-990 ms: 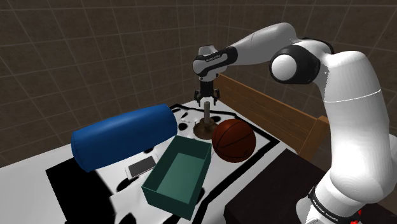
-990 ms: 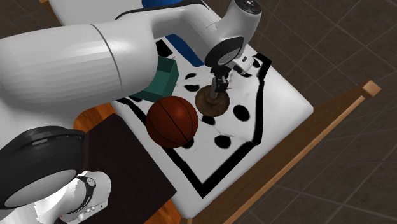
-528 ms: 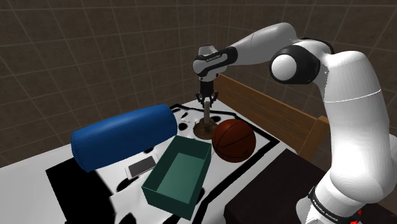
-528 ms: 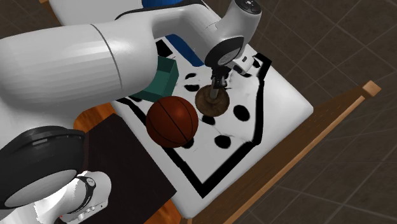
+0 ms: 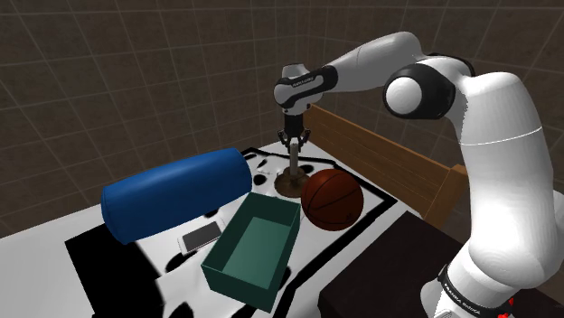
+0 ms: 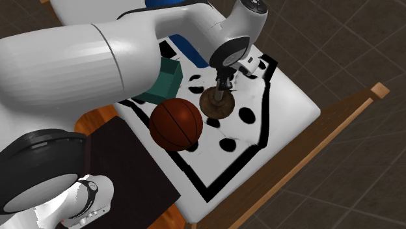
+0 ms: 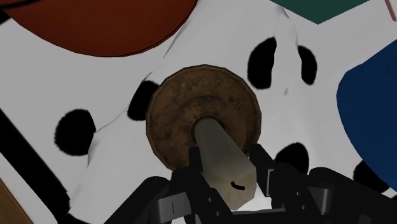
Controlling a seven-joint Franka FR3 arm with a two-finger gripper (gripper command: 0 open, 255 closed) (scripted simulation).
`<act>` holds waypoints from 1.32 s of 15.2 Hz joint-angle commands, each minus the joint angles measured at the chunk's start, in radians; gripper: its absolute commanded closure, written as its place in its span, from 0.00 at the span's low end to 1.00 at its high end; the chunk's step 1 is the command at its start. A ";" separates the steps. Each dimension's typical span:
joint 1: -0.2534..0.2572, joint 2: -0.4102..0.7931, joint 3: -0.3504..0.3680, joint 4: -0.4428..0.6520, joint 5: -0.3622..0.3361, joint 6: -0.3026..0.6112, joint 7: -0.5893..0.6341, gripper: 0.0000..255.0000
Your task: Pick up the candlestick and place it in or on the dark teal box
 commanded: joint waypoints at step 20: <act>-0.001 -0.060 0.000 0.182 -0.002 -0.241 0.011 1.00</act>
